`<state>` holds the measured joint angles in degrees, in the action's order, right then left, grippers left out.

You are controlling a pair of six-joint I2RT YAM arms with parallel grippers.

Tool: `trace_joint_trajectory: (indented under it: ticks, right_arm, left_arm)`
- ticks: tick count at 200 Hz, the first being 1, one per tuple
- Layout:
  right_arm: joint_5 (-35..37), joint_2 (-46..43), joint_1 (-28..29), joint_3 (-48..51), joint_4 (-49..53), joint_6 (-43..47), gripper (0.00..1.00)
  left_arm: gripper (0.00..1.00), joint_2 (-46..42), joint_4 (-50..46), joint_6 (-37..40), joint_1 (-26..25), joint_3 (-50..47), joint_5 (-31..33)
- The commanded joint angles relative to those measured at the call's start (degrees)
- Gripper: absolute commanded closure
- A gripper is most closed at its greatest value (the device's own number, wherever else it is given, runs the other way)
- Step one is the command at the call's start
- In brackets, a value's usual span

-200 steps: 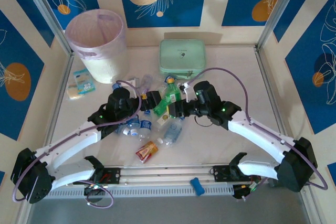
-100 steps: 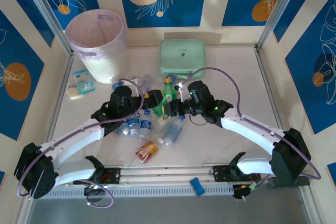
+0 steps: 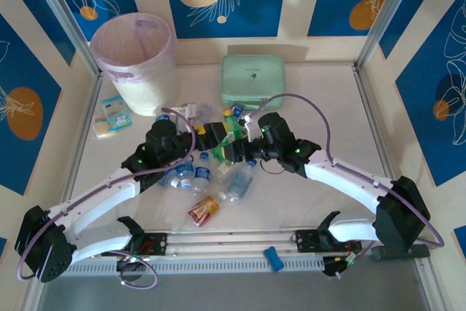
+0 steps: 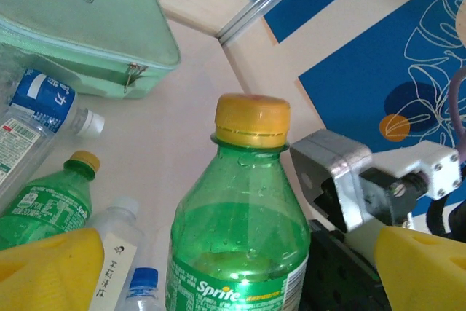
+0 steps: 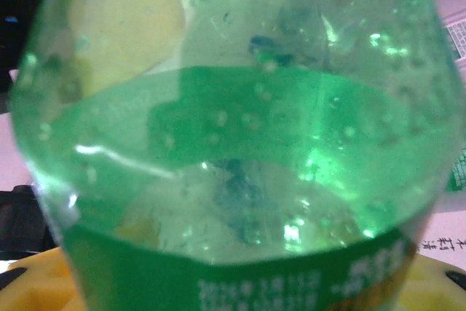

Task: Put the plastic bottles in the bin

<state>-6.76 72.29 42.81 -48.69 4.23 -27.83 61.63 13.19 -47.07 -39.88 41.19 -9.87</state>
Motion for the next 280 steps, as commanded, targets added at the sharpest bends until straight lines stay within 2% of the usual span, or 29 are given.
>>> trace_joint_trajectory:
  ticks: [1, 39, 101, 142, 192, 216, 248, 280]
  right_arm:
    - [-2.6, -0.6, 0.3, -2.1, -1.8, 1.2, 0.50]
    - [-3.8, -0.5, 0.5, -2.8, -1.5, 1.9, 0.51]
    - [-4.2, -0.8, 1.4, -3.0, -1.8, 2.3, 0.51]
    - [-4.0, -0.5, 1.8, -2.8, -2.3, 2.4, 0.51]
    - [-3.1, 0.0, 2.1, -3.0, -2.3, 2.6, 0.49]
    - [-2.8, 0.0, 2.4, -3.0, -2.3, 2.6, 0.41]
    - [-1.7, -1.3, 2.5, -1.9, -3.3, 2.6, 0.19]
    - [-1.1, -3.1, 2.3, -0.2, -3.5, 1.9, 0.13]
  left_arm:
    - [0.07, 1.4, 0.5, 1.4, -0.4, 2.3, -3.5]
    - [0.10, 3.9, 0.7, 1.3, -0.4, 4.0, -5.8]
    - [0.14, 6.1, 1.0, 1.0, -0.4, 4.8, -4.5]
    - [0.18, 7.9, 1.9, -0.2, -0.4, 5.0, -5.8]
    - [0.49, 7.7, 2.1, -0.2, -0.4, 4.8, -5.6]
    - [0.54, 7.0, 1.5, -0.1, -0.4, 4.6, -4.2]
    - [0.56, 5.9, -0.2, 0.4, 0.0, 3.2, 0.9]
    - [0.59, 4.5, -4.2, 2.7, 2.4, 3.3, 5.0]
